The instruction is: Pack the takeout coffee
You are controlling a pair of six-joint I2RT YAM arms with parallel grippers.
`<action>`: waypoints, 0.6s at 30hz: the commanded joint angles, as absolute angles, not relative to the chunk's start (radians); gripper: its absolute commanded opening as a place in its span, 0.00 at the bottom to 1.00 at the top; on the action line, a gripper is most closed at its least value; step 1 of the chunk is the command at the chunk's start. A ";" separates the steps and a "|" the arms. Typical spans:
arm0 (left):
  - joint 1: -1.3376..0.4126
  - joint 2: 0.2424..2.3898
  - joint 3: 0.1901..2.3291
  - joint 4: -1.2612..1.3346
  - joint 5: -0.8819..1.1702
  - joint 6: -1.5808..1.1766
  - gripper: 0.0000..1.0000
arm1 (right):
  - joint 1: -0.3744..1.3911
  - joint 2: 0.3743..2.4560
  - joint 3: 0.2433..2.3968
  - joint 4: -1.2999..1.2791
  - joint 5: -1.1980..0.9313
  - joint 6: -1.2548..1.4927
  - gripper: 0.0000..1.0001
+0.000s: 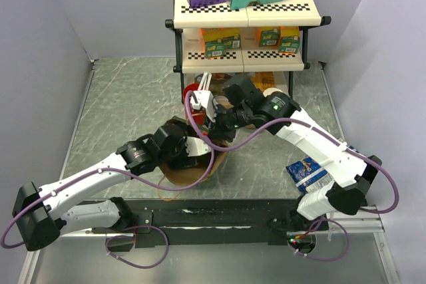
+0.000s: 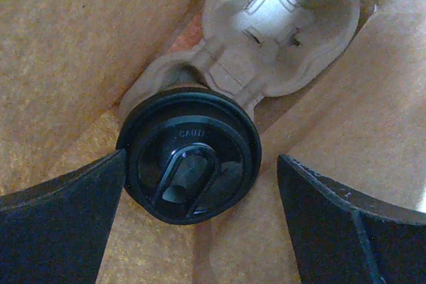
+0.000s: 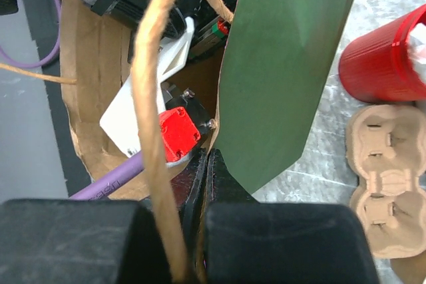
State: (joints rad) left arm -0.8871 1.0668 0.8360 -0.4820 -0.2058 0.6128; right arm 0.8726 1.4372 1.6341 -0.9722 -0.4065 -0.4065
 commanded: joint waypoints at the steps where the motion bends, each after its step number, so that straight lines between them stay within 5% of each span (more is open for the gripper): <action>1: -0.864 1.065 0.891 -0.538 -0.221 0.506 0.99 | 0.870 1.462 1.693 -1.207 -0.528 -0.393 0.00; 11: -0.847 1.078 0.948 -0.644 -0.104 0.359 0.99 | 0.857 1.508 1.744 -1.221 -0.514 -0.373 0.00; 12: -0.841 1.083 0.951 -0.647 -0.097 0.351 0.99 | 0.857 1.512 1.743 -1.216 -0.503 -0.367 0.12; 18: -0.812 1.130 0.962 -0.637 -0.149 0.351 0.99 | 0.836 1.535 1.784 -1.181 -0.459 -0.360 0.33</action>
